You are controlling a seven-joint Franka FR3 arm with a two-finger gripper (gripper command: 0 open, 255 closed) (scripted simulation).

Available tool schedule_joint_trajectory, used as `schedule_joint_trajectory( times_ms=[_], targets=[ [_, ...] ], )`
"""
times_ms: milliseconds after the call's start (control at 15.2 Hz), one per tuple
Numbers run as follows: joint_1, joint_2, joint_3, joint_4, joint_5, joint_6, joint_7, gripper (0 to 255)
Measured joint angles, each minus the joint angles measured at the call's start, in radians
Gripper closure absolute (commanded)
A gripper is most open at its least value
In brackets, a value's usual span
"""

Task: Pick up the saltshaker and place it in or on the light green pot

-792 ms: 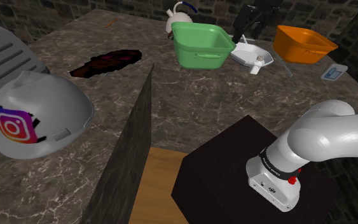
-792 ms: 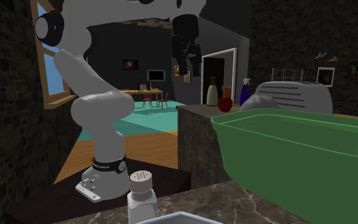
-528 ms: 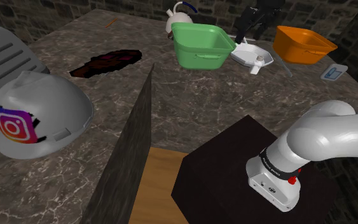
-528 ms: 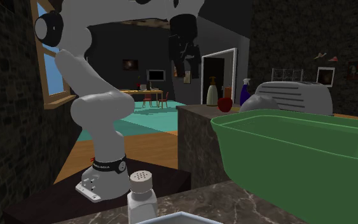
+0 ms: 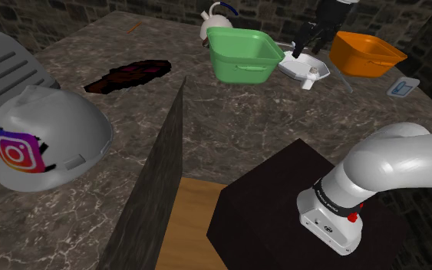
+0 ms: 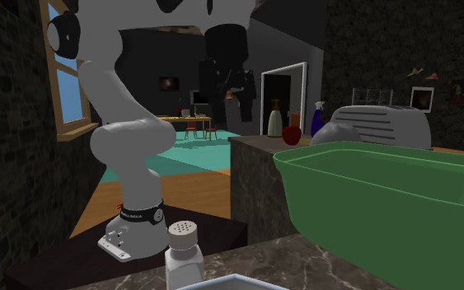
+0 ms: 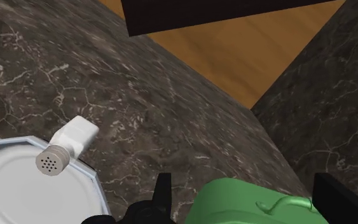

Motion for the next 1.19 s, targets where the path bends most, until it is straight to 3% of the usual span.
schedule_joint_trajectory(
  times_ms=[594, 924, 1188],
  targets=[
    [-0.078, 0.129, -0.187, -0.012, -0.076, 0.154, -0.140, 0],
    [-0.099, 0.256, -0.301, 0.048, -0.084, 0.232, -0.232, 0],
    [-0.104, 0.301, -0.337, 0.036, -0.083, 0.290, -0.257, 0]
  ],
)
